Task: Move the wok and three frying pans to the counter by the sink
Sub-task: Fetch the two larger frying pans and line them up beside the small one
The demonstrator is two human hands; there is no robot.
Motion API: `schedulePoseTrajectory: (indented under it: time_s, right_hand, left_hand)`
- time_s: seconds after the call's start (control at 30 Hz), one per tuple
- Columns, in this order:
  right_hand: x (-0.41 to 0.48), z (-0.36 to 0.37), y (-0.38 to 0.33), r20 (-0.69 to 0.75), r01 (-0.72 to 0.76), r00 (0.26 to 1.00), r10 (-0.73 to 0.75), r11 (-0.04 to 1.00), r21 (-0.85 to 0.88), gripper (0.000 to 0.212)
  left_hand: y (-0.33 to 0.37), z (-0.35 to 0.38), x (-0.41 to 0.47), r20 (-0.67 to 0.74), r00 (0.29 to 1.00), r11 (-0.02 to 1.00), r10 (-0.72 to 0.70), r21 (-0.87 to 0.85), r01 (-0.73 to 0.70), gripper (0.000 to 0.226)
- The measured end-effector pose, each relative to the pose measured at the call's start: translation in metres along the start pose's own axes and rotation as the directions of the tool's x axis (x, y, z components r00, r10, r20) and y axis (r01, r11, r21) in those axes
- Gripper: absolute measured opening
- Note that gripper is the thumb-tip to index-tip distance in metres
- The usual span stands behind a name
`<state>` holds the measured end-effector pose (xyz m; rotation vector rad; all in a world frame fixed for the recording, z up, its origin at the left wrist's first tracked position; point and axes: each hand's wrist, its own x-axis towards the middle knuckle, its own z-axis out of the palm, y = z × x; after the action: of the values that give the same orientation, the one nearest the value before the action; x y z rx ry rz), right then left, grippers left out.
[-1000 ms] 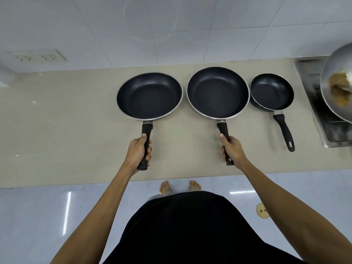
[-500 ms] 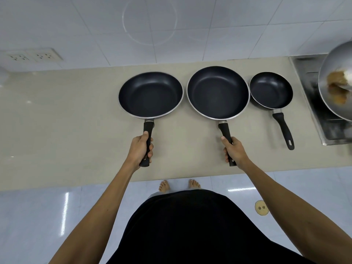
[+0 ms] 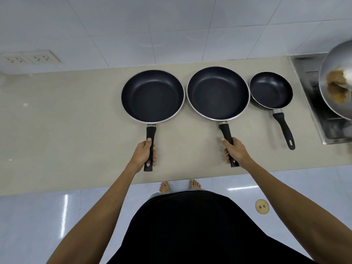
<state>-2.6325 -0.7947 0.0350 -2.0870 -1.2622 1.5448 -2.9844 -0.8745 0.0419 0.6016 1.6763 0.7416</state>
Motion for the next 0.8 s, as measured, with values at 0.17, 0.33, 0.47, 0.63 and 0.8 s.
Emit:
schedulePoseTrajectory:
  time_s: [0.17, 0.33, 0.47, 0.63, 0.8]
  right_hand:
    - [-0.001, -0.007, -0.007, 0.053, -0.018, 0.998, 0.021, 0.998, -0.056, 0.041]
    - [-0.005, -0.01, -0.014, 0.074, -0.036, 0.996, 0.044, 0.994, -0.105, 0.039]
    - [-0.01, -0.007, -0.015, 0.057, -0.046, 0.997, 0.055, 0.988, -0.145, 0.04]
    - [-0.02, 0.0, -0.013, -0.007, -0.084, 0.996, 0.085, 0.967, -0.24, 0.043]
    - [-0.034, 0.006, -0.01, -0.08, -0.079, 0.995, 0.053, 0.925, -0.373, 0.046]
  left_hand:
    - [0.001, 0.001, 0.009, 0.052, 0.997, 0.997, -0.062, -0.048, 0.064, 0.04]
    - [0.004, 0.003, 0.011, 0.082, 0.993, 0.995, -0.088, -0.037, 0.091, 0.039]
    - [0.005, 0.002, 0.011, 0.095, 0.991, 0.995, -0.098, -0.028, 0.101, 0.038]
    - [0.006, -0.002, 0.012, 0.125, 0.987, 0.995, -0.103, 0.022, 0.101, 0.037]
    - [0.003, -0.006, 0.006, 0.161, 0.98, 0.989, -0.118, 0.106, 0.102, 0.031]
